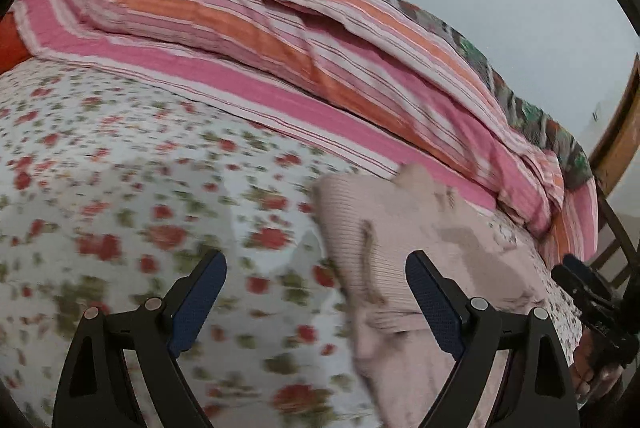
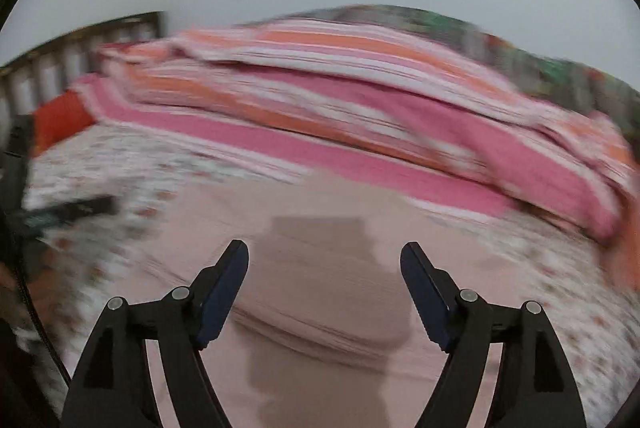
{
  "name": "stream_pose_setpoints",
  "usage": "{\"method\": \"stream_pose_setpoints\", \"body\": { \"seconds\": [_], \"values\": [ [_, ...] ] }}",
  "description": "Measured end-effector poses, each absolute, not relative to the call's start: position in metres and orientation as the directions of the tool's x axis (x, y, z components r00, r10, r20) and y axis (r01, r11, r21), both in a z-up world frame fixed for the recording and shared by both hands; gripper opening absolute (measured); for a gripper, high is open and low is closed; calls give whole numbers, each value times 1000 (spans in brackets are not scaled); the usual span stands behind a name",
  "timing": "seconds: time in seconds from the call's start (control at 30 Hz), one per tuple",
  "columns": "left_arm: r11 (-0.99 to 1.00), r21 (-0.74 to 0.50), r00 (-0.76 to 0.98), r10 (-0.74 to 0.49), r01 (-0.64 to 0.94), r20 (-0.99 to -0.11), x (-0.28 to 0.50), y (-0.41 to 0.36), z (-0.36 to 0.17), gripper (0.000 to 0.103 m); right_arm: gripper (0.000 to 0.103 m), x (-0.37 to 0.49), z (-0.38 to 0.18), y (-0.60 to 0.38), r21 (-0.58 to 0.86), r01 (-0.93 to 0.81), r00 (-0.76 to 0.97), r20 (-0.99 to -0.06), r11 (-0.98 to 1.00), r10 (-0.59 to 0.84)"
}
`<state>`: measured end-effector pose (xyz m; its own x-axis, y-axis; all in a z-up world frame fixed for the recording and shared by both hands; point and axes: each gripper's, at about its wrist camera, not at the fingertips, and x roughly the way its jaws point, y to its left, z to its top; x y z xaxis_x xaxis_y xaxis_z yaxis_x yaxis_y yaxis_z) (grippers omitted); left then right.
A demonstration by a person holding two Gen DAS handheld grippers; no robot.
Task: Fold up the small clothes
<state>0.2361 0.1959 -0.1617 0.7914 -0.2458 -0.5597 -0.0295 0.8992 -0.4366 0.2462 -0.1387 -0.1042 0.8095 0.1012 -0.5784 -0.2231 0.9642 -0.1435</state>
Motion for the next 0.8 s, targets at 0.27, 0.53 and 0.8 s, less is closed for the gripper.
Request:
{"method": "stream_pose_setpoints", "body": {
  "seconds": [0.27,0.53,0.8],
  "values": [
    [909,-415,760,-251,-27,-599,259,154,-169,91,76,254,-155,-255,-18,-48,683,-730,999,20],
    [930,-359,743,-189,-74,-642,272,142,-178,90,49,276,-165,-278,39,60,701,-713,997,-14],
    [928,-367,744,-206,-57,-636,273,143,-176,90,53,252,-148,-277,27,-24,720,-693,999,36]
  ]
}}
